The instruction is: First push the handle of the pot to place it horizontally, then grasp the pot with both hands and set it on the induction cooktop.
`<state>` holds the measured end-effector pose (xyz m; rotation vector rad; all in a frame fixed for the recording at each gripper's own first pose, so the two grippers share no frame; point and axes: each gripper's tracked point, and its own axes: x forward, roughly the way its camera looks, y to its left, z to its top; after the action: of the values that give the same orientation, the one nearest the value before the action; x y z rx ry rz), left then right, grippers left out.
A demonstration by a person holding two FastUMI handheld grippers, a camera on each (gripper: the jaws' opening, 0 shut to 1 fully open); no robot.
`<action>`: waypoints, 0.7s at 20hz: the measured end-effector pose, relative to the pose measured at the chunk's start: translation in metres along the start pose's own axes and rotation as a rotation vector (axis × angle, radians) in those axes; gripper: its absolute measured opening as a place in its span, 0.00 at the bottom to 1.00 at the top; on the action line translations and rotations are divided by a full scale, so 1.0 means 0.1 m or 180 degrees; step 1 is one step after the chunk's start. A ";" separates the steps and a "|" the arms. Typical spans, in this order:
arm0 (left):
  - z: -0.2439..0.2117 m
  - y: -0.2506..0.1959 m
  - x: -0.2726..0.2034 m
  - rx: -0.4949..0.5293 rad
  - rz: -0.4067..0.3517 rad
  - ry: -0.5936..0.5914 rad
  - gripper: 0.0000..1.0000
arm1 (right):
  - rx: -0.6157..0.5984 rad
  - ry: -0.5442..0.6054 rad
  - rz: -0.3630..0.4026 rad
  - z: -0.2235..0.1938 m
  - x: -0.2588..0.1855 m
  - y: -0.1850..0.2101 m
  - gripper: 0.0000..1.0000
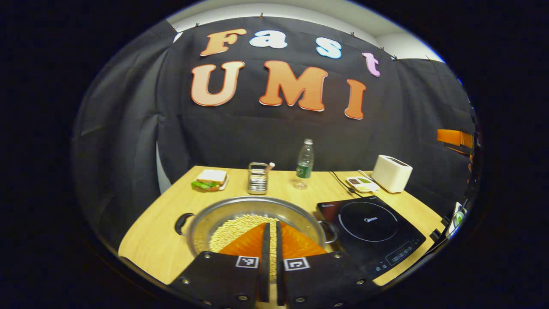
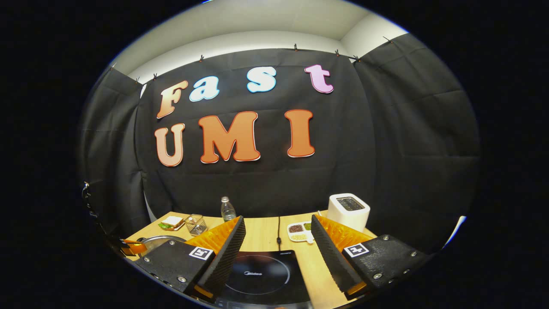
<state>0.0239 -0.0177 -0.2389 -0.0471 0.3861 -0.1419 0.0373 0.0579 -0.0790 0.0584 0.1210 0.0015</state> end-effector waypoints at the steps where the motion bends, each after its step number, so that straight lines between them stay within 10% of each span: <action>1: 0.05 0.14 -0.01 0.0017 0.0040 -0.0066 0.15 | 0.0042 0.0029 0.0046 -0.05 0.01 0.14 1.00; 3: 0.04 0.45 0.01 -0.0014 0.0151 -0.0089 0.23 | 0.0059 0.0061 0.0115 -0.16 0.04 0.41 1.00; 6: -0.07 0.81 0.02 -0.0144 0.0279 -0.0034 0.60 | 0.0005 0.0069 0.0144 -0.29 0.12 0.75 0.95; 14: -0.13 1.34 0.13 -0.0140 0.0298 -0.0064 0.91 | -0.0118 0.0320 0.0126 -0.91 0.36 1.49 0.95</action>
<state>0.0484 0.1124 -0.2655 -0.0735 0.3708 -0.0405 0.0624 0.2123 -0.1645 0.0238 0.2201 0.0462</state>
